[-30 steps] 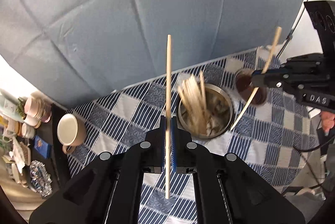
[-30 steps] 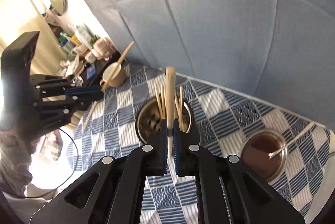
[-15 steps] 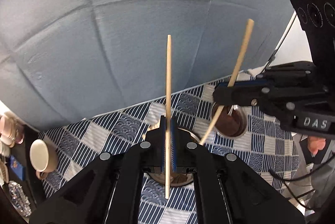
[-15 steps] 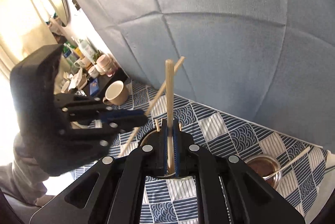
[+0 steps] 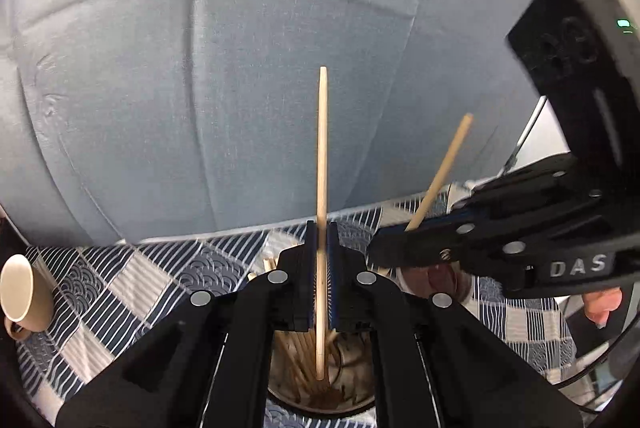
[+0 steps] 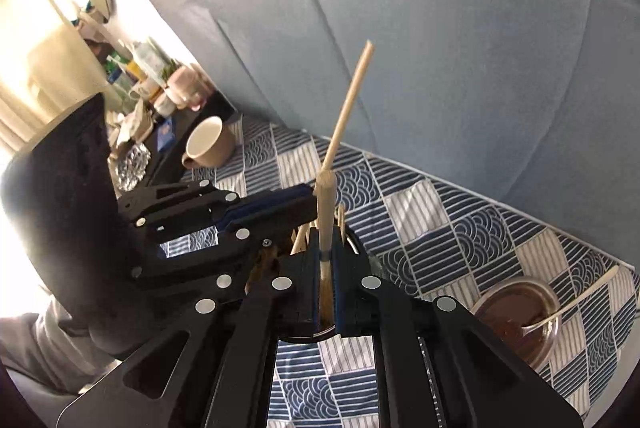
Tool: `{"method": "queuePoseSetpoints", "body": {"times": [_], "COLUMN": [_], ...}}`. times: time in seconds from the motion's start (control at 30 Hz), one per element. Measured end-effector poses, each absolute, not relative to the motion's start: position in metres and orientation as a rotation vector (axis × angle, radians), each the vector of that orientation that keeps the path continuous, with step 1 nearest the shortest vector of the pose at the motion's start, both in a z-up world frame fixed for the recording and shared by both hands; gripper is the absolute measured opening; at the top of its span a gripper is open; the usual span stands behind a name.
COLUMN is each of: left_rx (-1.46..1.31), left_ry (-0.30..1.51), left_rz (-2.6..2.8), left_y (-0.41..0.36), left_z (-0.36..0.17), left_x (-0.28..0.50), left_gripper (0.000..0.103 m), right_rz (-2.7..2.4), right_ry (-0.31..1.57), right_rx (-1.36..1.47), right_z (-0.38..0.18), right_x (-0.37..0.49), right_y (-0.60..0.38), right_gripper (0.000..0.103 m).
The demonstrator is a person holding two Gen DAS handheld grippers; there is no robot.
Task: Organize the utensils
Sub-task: 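Raise both held chopsticks upright and carry them over the black holder, then open the left tool into the holder while the right tool releases its chopstick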
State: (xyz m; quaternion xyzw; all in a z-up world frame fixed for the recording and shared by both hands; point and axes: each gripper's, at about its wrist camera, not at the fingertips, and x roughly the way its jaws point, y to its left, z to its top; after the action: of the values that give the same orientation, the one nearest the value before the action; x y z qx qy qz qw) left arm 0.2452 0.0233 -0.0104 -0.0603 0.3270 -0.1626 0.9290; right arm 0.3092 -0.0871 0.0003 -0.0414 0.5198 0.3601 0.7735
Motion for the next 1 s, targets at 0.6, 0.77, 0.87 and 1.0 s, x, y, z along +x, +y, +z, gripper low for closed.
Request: {"method": "queuePoseSetpoints", "body": {"times": [0.6, 0.77, 0.87, 1.0], "left_rx": [-0.164, -0.158, -0.189, -0.189], "left_ry": [0.654, 0.65, 0.665, 0.679], "left_rz": [-0.304, -0.277, -0.28, -0.252], "left_y": [0.042, 0.046, 0.049, 0.053], "left_z": [-0.035, -0.03, -0.024, -0.021], "left_x": [0.22, 0.207, 0.2, 0.194], "left_gripper": [0.005, 0.038, 0.052, 0.069], "right_rz": [0.762, 0.764, 0.756, 0.73], "right_ry": [1.176, 1.145, 1.127, 1.106], "right_rx": [-0.115, -0.098, -0.09, -0.071], "right_z": [-0.018, -0.007, 0.0, 0.006], "right_x": [0.3, 0.295, 0.292, 0.286], "right_y": [-0.08, -0.084, -0.087, -0.094], "right_gripper": [0.008, 0.009, 0.009, 0.025]}}
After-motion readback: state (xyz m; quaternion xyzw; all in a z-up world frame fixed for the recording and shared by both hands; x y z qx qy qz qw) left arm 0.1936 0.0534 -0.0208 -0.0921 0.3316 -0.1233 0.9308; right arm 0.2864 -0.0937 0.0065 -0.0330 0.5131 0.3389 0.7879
